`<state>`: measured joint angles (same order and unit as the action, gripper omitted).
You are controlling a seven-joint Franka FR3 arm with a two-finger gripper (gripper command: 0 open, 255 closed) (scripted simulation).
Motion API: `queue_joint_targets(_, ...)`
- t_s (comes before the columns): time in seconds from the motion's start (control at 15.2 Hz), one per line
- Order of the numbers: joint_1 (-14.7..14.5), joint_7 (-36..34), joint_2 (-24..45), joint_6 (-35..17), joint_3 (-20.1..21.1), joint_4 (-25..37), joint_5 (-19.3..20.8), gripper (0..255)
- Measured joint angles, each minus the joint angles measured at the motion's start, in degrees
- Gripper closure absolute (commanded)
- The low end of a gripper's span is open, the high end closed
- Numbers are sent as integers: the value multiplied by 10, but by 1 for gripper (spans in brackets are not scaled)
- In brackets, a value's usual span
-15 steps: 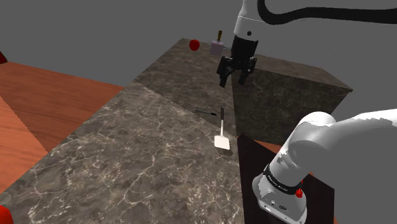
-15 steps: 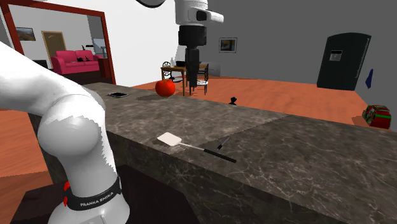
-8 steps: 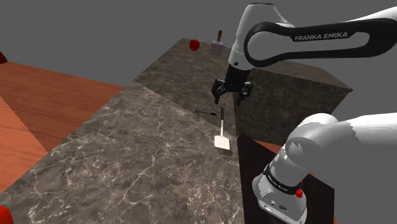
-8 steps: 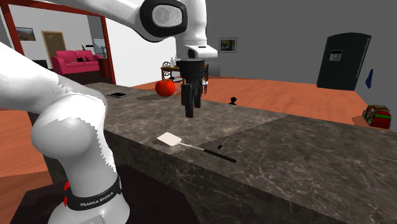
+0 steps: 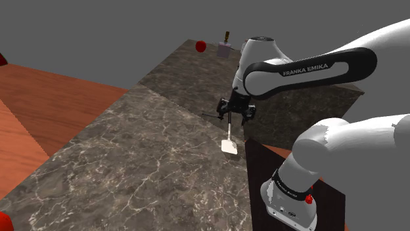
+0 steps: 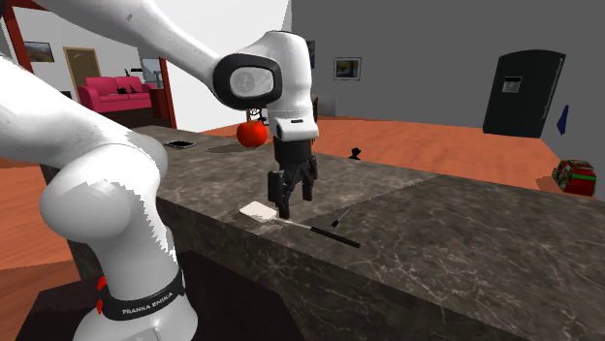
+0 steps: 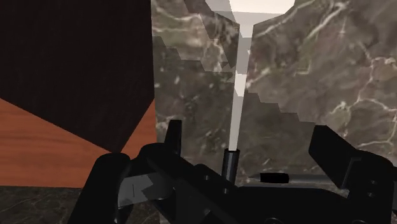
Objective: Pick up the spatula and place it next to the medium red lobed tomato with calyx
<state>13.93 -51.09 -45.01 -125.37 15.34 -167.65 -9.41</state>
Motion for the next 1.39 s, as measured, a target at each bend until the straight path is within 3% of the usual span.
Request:
queue_joint_targets(0.33,3,-2,33,-54,7,-21,-4,0)
queue_joint_targets(0.73,2,-3,37,-64,9,-26,-6,0)
queue_joint_targets(0.79,2,-3,37,-64,9,-26,-6,255)
queue_joint_targets(1.39,2,-3,37,-64,9,-26,-6,255)
